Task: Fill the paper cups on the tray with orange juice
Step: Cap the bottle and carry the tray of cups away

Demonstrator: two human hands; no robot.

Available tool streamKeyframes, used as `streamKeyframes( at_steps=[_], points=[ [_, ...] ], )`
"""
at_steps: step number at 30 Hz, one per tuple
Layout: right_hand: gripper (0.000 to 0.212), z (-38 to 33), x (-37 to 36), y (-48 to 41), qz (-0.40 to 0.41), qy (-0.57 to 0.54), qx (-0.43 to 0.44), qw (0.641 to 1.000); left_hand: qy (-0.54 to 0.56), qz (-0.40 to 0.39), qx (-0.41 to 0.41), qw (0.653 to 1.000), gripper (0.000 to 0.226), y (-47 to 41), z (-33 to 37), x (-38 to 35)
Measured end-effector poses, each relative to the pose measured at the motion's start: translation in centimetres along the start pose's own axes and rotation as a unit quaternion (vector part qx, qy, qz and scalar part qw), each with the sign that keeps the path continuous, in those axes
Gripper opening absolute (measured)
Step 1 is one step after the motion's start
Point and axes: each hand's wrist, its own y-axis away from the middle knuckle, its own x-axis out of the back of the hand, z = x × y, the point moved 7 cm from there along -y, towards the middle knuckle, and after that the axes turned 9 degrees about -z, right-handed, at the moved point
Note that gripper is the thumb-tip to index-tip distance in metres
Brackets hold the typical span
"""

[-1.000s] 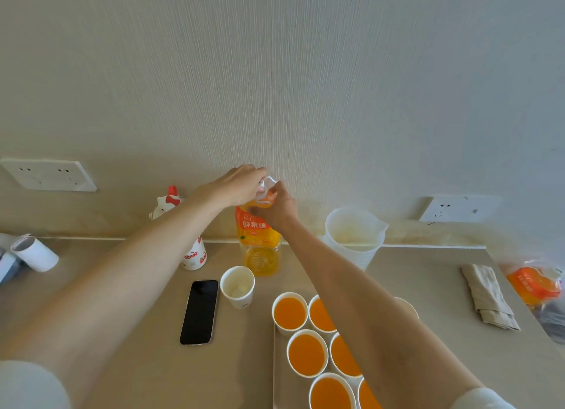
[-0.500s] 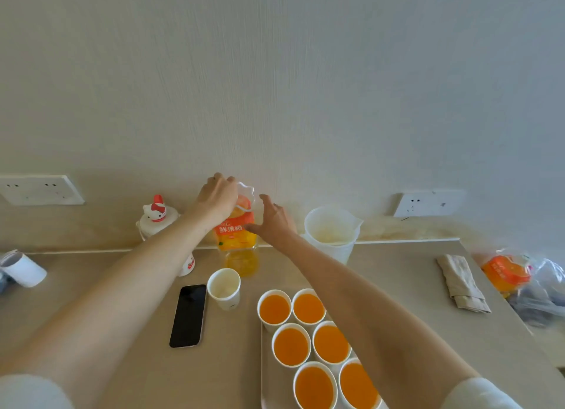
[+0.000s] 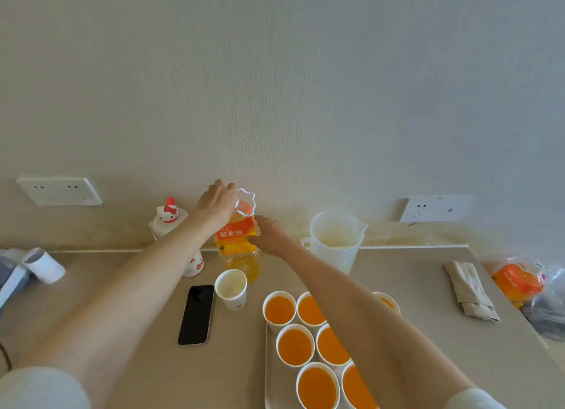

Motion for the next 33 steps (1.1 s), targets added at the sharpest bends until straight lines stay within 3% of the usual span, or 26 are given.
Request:
streamKeyframes(
  at_steps=[3, 7, 10, 13, 16, 21, 29, 33],
  points=[
    [0.048, 1.6, 1.5, 0.2, 0.045, -0.002, -0.039, 0.998, 0.021, 0.059, 0.016, 0.998, 0.051, 0.8, 1.2, 1.0],
    [0.037, 5.5, 5.5, 1.8, 0.187, 0.0, -0.087, 0.978, 0.029, 0.12, -0.114, 0.986, 0.021, 1.4, 7.2, 0.8],
    [0.035, 9.2, 8.7, 4.7, 0.294, -0.02, -0.129, 0.947, 0.041, 0.072, -0.171, 0.982, 0.023, 1.5, 11.4, -1.8],
    [0.039, 13.3, 10.2, 7.2, 0.353, -0.039, -0.188, 0.916, 0.056, -0.027, -0.137, 0.989, 0.023, 0.8, 13.3, -5.9],
    [0.044, 17.1, 10.5, 9.2, 0.37, -0.084, -0.258, 0.888, 0.083, -0.136, -0.083, 0.984, 0.027, 0.2, 14.1, -10.5],
    [0.041, 21.2, 9.1, 10.2, 0.33, -0.217, -0.311, 0.864, 0.2, -0.18, -0.035, 0.962, 0.03, -0.4, 14.4, -13.9],
    [0.032, 23.0, 7.5, 9.2, 0.346, -0.408, -0.274, 0.799, 0.345, -0.168, 0.042, 0.922, 0.028, -0.8, 14.5, -15.5],
    [0.037, 22.6, 7.1, 8.6, 0.341, -0.434, -0.263, 0.791, 0.399, -0.145, 0.095, 0.9, 0.026, -1.0, 13.0, -15.5]
  ],
)
